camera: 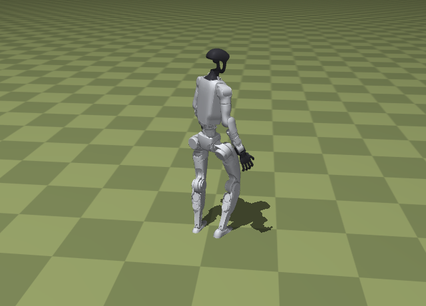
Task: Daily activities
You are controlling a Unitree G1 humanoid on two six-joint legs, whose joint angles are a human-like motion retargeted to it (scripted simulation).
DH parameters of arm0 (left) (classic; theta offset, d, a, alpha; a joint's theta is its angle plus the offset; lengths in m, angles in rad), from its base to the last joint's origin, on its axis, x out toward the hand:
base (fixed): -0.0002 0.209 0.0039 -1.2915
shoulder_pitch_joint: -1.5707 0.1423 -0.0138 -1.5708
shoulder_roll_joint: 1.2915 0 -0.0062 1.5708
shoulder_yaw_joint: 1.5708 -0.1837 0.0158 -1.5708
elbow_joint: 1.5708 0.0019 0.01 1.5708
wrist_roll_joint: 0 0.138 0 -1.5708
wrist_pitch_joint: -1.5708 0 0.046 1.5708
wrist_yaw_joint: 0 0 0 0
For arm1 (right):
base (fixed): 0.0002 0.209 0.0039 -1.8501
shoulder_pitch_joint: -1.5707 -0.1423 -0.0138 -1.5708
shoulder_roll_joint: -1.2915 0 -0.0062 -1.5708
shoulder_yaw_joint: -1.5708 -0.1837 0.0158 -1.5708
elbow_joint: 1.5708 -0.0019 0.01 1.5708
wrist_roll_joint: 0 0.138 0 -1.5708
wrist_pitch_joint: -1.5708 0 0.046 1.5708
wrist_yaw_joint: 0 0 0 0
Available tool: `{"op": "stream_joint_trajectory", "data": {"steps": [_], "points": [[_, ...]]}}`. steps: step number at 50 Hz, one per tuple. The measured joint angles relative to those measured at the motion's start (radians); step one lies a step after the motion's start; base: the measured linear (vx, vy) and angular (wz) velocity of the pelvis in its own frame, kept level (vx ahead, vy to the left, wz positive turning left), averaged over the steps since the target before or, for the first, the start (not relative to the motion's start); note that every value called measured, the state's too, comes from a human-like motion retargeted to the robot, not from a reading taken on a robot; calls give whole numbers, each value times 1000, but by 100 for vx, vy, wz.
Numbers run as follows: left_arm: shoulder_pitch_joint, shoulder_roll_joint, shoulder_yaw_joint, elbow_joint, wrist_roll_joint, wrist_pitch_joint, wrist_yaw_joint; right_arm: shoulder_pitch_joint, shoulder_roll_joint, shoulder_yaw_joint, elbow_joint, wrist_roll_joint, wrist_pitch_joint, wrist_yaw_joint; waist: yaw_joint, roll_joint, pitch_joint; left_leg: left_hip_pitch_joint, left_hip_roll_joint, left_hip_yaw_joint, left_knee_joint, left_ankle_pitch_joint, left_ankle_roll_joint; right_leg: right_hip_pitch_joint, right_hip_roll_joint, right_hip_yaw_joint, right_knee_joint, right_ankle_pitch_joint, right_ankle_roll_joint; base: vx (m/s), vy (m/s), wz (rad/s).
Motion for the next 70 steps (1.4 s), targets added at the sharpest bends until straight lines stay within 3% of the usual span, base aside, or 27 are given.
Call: {"op": "stream_joint_trajectory", "data": {"steps": [23, 37, 42, 52, 58, 65, 70], "points": [[15, -12, -20, 78, 74, 1, -41, -24, 2, 7, 52, -9, 5, 16, 27, 60, -21, 10, 70, 76, -28, -5, -20, 77, 81, 10, -262, 90, 33, 2, -2, -17], [-25, -20, -25, 109, 125, -10, 2, -6, 11, -19, 48, 19, -8, -23, -6, 68, -6, -49, 65, 111, -60, 13, -29, -22, 92, 28, -237, 131, 70, -4, 1, -6], [-57, -15, -27, 121, 160, -12, 14, 5, 19, -11, 63, 2, -7, -18, -6, 71, -7, -83, 58, 151, -78, 25, -29, -103, 53, -31, -199, 91, 63, -6, 0, -31], [-63, -7, -12, 93, 209, -15, 15, 9, 18, -25, 93, -52, -12, 0, 33, 82, -35, -113, 51, 281, -106, 29, -38, -182, -126, -272, -90, 2, 2, 1, -7, -61], [-41, -13, 21, 75, 217, -12, 16, 11, -13, -54, 112, -67, -21, -2, 54, 72, -54, -89, 52, 345, -88, 11, -41, -161, -143, -298, -84, -50, 10, 8, -13, -63], [-10, -24, 78, 77, 214, -4, 21, -9, -35, -79, 108, -82, -30, 3, 86, 56, -47, -85, 120, 393, 125, -66, -22, -89, -107, -264, -124, -111, 4, 12, -14, -68], [-3, -29, 116, 74, 193, 5, 25, -26, -47, -83, 95, -87, -30, 20, 127, 50, 0, -174, 283, 363, 593, -190, 55, -6, -59, -236, -153, -143, -8, 13, -11, -76]]}}
